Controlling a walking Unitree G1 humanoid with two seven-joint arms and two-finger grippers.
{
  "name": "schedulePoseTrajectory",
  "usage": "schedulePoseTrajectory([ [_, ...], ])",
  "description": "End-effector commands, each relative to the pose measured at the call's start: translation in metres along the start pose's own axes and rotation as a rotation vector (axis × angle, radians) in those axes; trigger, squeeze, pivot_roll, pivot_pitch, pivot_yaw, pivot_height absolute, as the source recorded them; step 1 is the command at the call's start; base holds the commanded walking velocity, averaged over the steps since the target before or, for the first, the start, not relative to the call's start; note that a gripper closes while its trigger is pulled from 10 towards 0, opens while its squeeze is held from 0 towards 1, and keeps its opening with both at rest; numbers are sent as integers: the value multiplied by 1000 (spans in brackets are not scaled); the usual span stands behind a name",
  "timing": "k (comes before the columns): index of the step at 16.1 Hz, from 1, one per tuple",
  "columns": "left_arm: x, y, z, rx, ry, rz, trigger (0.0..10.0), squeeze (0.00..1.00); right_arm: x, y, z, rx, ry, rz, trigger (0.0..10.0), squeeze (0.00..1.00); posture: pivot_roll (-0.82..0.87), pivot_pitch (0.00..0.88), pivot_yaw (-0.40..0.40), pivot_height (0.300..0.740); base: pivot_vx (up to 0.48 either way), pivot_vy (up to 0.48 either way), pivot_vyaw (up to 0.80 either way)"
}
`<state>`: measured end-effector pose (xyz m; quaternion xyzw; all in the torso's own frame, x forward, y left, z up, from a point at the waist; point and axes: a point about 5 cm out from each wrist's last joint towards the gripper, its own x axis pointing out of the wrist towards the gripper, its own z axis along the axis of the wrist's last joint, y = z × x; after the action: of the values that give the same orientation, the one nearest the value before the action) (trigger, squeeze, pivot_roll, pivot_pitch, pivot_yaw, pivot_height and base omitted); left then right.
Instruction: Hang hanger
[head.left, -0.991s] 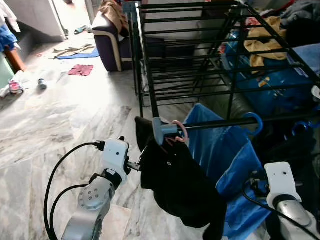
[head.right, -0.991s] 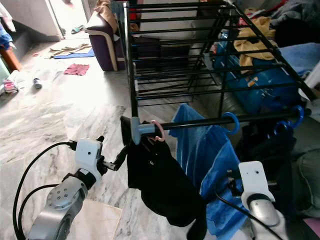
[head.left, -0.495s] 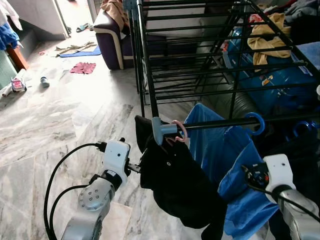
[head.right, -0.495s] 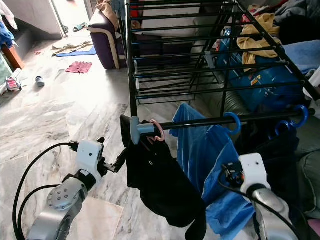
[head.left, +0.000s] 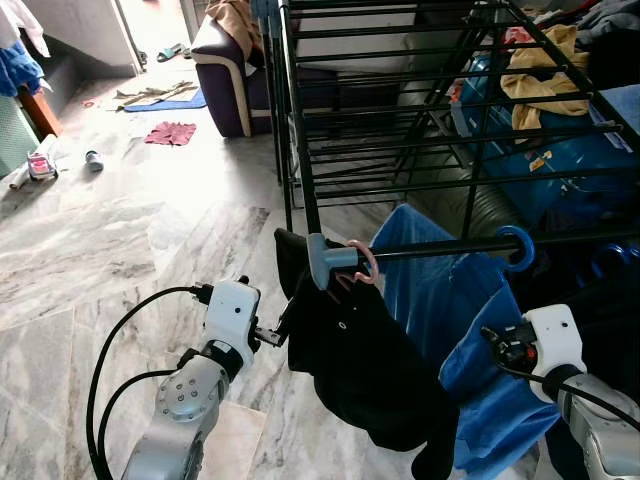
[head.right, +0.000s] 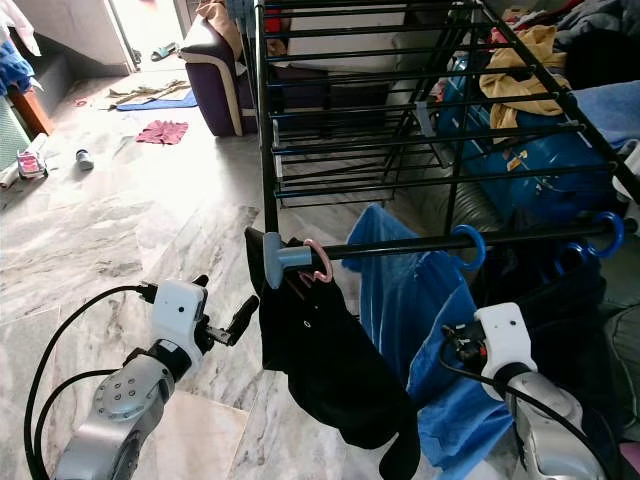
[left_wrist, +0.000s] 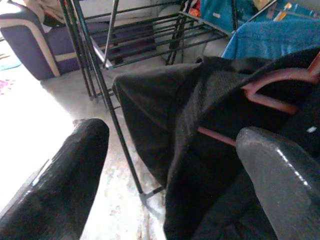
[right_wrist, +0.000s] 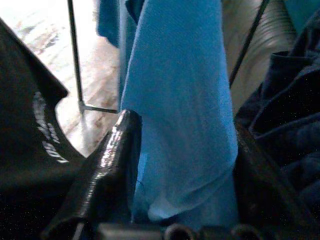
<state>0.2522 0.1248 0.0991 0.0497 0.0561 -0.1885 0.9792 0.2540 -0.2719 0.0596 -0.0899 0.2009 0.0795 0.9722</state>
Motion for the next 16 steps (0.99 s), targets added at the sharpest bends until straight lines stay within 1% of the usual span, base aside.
schedulePoseTrajectory([
  [1, -1, 2, -2, 11, 16, 7, 10000, 0, -1, -2, 0, -1, -4, 5, 0, 0, -21, 78, 8, 740, 0, 0, 0],
  [2, -1, 2, -2, 15, 20, 7, 10000, 0, -1, 0, 0, 17, -9, 17, 0, 0, -21, 78, 8, 740, 0, 0, 0],
  [4, -1, 3, -2, 20, 22, 9, 10000, 0, -1, 1, -1, 12, -9, 27, 0, 0, -23, 78, 9, 740, 0, 0, 0],
  [8, 0, 3, -2, 22, 21, 13, 10000, 0, -2, -1, -4, 7, -6, 16, 0, 0, -20, 74, 6, 740, 0, 0, 0],
  [12, 1, 1, -1, 5, 8, 8, 10000, 0, -4, -1, -5, 4, -10, 8, 0, 0, -21, 72, 5, 740, 0, 0, 0],
  [16, 0, 0, -1, 6, 10, 13, 10000, 0, -7, 0, -2, 7, -33, -17, 0, 0, -23, 72, 1, 740, 0, 0, 0],
])
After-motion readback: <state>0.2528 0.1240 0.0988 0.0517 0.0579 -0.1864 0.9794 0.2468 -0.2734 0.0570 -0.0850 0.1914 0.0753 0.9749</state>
